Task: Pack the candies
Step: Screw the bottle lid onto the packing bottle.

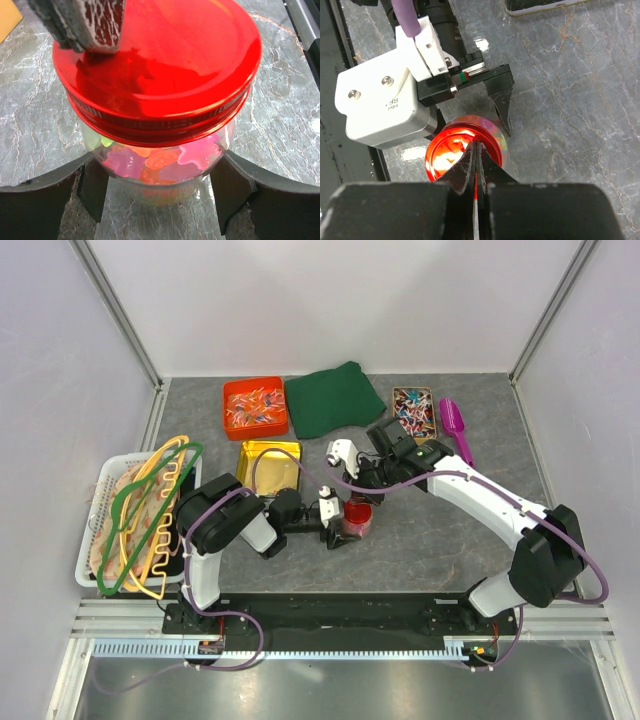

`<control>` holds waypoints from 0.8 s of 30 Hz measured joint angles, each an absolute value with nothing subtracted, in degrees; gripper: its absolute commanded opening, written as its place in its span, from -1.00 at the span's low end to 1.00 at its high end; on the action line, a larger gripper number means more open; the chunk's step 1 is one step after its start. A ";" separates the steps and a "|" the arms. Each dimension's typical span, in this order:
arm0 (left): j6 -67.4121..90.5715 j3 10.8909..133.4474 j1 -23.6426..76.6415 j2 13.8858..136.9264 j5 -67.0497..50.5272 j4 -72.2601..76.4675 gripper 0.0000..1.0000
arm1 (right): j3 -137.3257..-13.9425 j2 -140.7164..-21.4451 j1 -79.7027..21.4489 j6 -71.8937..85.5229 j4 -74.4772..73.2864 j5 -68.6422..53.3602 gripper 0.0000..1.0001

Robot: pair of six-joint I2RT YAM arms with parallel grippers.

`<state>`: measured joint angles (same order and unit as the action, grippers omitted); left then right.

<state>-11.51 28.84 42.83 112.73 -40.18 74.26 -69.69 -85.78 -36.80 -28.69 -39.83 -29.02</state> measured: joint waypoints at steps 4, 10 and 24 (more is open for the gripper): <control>-10.74 28.91 42.83 112.73 -39.92 74.06 0.00 | -69.58 -85.95 -37.58 -28.77 -39.20 -27.46 -1.00; -9.69 28.95 42.83 112.73 -39.51 73.84 0.01 | -69.56 -87.11 -38.22 -29.43 -38.33 -26.96 -1.00; -10.02 29.02 42.83 112.73 -39.44 73.95 0.00 | -72.47 -84.23 -38.61 -35.81 -47.51 -17.61 0.96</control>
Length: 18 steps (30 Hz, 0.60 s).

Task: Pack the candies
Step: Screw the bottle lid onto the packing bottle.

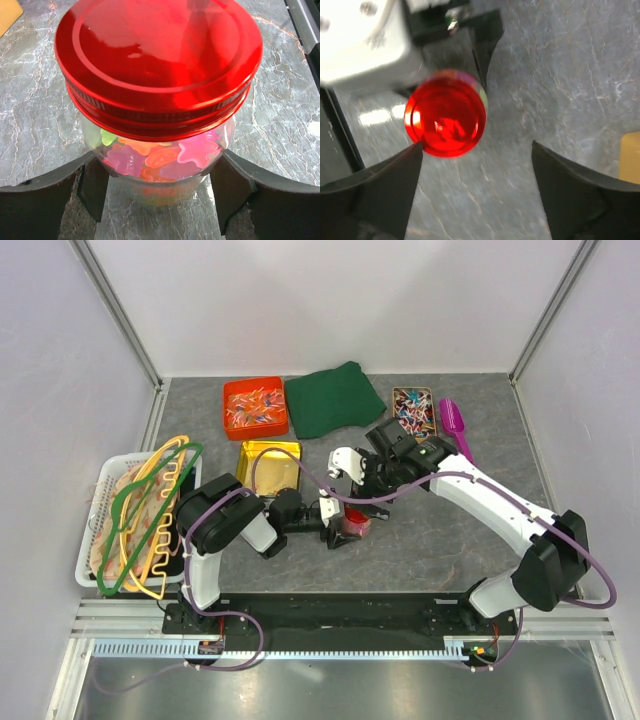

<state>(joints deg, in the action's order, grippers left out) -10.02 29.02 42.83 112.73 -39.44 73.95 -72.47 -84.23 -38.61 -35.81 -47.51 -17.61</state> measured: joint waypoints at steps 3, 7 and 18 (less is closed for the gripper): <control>-10.24 28.99 42.83 112.73 -39.53 73.95 0.00 | -74.94 -84.58 -38.50 -40.45 -52.75 -16.78 0.96; -10.35 29.02 42.83 112.73 -39.55 73.95 0.00 | -77.03 -85.69 -38.48 -45.34 -56.45 -17.37 0.96; -10.35 29.02 42.83 112.73 -39.55 73.97 0.00 | -77.45 -90.98 -39.03 -50.87 -57.58 -22.57 0.96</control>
<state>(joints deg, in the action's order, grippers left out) -10.35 29.02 42.83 112.73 -39.55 73.97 -77.45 -90.98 -39.03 -50.87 -57.58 -22.57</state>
